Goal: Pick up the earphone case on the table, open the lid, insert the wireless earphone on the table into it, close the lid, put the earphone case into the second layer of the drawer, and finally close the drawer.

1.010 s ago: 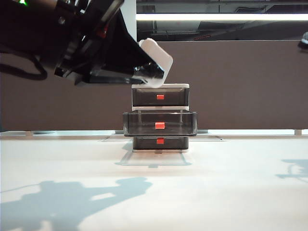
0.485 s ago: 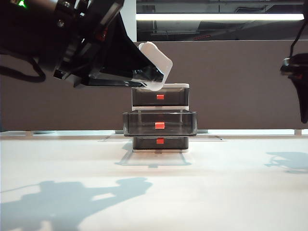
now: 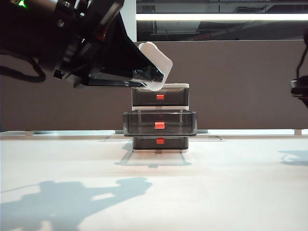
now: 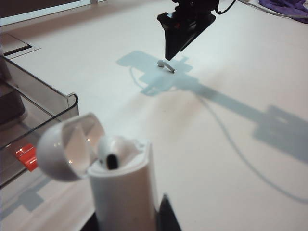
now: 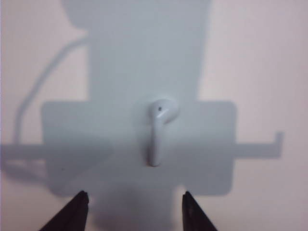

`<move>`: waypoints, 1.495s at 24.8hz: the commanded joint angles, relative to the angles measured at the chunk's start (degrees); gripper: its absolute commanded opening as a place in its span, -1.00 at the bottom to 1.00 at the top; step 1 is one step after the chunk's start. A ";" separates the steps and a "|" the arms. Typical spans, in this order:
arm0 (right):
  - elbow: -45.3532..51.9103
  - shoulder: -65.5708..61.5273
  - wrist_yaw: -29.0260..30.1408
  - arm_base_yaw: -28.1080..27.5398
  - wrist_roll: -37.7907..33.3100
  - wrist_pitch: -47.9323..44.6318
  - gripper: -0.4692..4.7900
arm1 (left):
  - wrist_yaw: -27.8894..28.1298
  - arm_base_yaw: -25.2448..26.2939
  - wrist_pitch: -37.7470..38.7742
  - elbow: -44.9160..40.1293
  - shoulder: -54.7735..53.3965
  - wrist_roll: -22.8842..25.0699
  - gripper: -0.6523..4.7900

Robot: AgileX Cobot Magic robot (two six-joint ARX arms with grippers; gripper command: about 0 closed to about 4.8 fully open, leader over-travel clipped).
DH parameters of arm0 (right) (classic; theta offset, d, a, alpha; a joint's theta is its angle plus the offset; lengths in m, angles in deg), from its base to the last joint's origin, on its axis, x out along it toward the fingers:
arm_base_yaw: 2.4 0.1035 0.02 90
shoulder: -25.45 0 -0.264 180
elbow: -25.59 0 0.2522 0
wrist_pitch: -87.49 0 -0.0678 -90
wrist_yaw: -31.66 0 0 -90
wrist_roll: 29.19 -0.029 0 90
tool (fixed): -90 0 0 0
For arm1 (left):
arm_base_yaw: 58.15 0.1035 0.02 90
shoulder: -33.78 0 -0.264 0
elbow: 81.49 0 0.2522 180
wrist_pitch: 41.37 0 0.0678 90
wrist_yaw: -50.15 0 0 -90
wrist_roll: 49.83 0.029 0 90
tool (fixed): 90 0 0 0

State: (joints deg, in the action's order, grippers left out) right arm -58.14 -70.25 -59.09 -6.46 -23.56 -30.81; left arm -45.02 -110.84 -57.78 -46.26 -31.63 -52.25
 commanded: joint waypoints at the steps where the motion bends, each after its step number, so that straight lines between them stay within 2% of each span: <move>1: -0.26 -0.90 3.02 -1.99 1.55 -1.92 0.12 | -0.28 0.02 -0.70 0.24 0.20 0.02 -0.58; 3: -0.26 -1.86 3.78 -2.67 2.36 -3.06 0.05 | -0.28 0.02 -0.70 0.24 0.20 0.02 -0.58; 18: -0.31 -6.97 4.96 -2.69 3.65 -8.68 0.05 | -0.28 0.02 -0.70 0.24 0.20 0.02 -0.58; 37: -0.35 -8.50 4.72 -2.69 4.17 -7.21 0.05 | -0.28 0.02 -0.70 0.24 0.20 0.02 -0.58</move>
State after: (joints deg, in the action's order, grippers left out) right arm -58.49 -78.56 -54.04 -9.12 -19.85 -39.27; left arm -45.02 -110.84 -57.78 -46.26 -31.63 -52.25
